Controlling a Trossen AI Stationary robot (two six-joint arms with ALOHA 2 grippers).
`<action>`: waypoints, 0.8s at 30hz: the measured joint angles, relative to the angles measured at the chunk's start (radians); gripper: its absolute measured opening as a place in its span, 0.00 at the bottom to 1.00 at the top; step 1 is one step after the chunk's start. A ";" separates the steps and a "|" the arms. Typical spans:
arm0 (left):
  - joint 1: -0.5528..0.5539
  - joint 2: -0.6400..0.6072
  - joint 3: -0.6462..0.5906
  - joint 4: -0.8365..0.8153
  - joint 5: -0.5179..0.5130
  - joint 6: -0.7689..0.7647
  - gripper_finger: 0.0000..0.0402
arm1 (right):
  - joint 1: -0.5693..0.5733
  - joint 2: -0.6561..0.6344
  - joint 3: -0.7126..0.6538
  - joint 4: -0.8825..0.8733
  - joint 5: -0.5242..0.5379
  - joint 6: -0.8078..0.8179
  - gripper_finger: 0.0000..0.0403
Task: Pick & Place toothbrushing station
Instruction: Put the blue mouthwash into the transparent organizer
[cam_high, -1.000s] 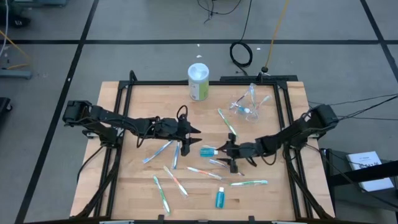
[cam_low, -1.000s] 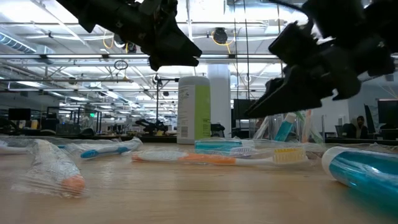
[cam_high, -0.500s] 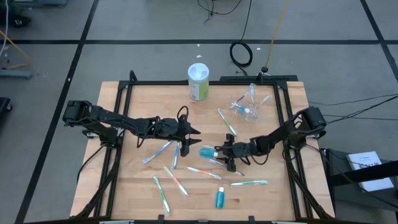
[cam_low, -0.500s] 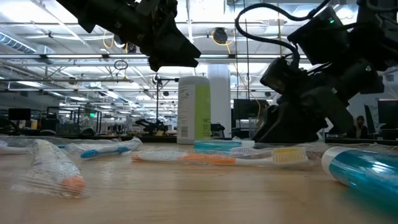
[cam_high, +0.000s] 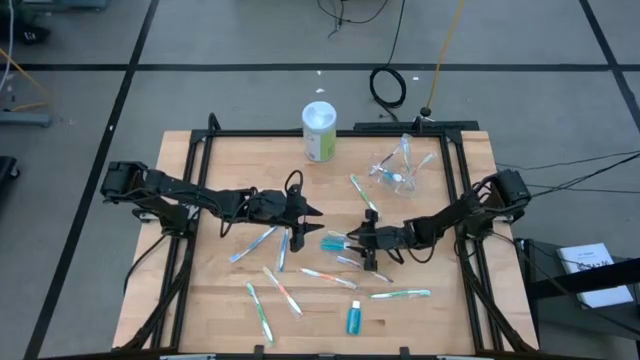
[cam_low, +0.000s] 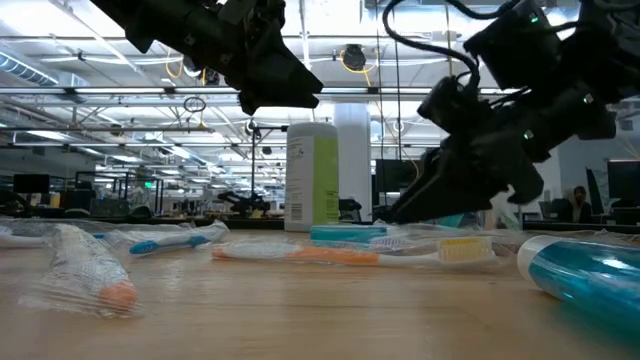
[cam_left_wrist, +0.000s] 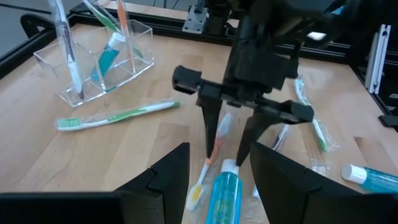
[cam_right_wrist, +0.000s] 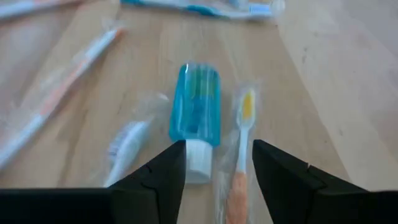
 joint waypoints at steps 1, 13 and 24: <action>0.000 0.000 0.000 -0.002 0.000 0.000 0.44 | 0.000 -0.006 0.000 0.005 -0.021 0.012 0.46; 0.000 0.000 0.000 -0.007 0.000 0.000 0.44 | 0.002 0.063 0.011 0.056 -0.118 0.038 0.49; 0.000 0.000 0.000 -0.022 0.000 -0.001 0.44 | 0.002 0.138 0.039 0.041 -0.100 0.025 0.36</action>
